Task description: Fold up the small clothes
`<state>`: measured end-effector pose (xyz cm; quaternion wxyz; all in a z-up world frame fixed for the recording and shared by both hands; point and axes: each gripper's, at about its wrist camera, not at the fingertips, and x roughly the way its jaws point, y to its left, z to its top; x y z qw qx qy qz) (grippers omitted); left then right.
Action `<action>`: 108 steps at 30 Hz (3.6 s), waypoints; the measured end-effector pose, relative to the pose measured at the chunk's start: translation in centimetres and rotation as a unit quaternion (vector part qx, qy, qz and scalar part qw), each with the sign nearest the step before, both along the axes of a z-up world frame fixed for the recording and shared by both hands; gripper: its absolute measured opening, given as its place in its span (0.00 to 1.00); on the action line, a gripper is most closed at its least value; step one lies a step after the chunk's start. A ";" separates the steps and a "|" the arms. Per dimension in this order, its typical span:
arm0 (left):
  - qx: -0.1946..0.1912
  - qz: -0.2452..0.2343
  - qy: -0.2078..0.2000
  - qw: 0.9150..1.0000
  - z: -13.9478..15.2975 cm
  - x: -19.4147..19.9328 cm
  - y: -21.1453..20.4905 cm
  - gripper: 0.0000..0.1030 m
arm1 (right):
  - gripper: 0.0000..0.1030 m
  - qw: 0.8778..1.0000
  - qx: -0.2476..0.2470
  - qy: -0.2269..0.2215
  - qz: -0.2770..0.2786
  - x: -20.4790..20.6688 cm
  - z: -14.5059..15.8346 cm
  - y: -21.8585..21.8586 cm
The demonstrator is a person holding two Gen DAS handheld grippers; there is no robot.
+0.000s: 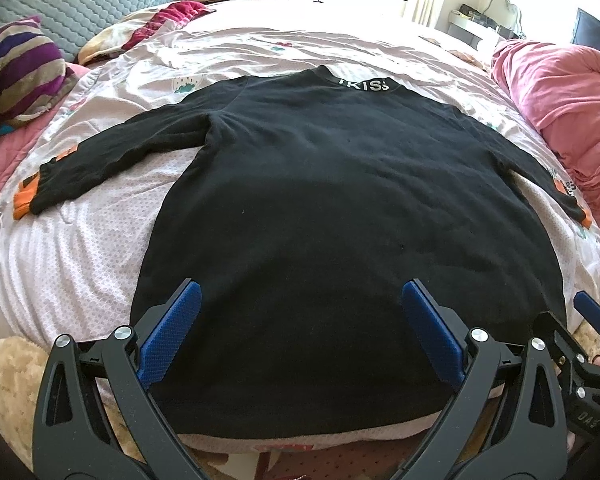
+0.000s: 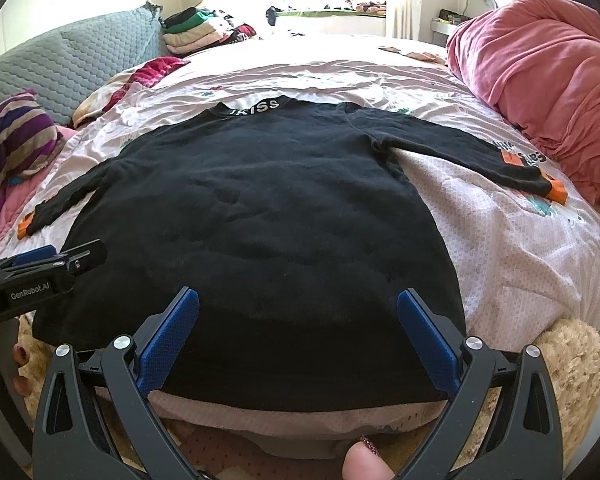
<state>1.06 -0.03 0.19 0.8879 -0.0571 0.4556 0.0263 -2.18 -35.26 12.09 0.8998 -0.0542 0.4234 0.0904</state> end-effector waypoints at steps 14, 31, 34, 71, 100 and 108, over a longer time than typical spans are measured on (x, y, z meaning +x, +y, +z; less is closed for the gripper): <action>0.002 -0.007 -0.009 1.000 1.3 2.9 -0.3 0.92 | 0.96 1.000 0.005 -0.006 -0.001 3.1 1.0 -0.2; 0.003 -0.018 -0.014 1.000 2.9 7.4 -1.1 0.92 | 0.96 1.000 0.016 -0.018 -0.005 7.9 2.6 -0.4; 0.001 -0.019 -0.012 1.000 3.1 8.0 -1.1 0.92 | 0.96 1.000 0.019 -0.022 -0.007 8.8 3.1 -0.5; -0.005 -0.085 -0.006 0.996 4.6 18.9 -4.7 0.92 | 0.96 0.986 0.035 -0.089 -0.134 19.9 7.7 -9.1; -0.024 -0.110 0.006 0.994 -0.3 22.3 -5.6 0.92 | 0.96 0.930 0.025 -0.031 -0.366 20.9 0.5 -23.4; -0.024 -0.110 0.017 0.994 -1.6 22.8 -5.2 0.92 | 0.96 0.906 0.031 0.002 -0.422 21.1 -2.0 -26.7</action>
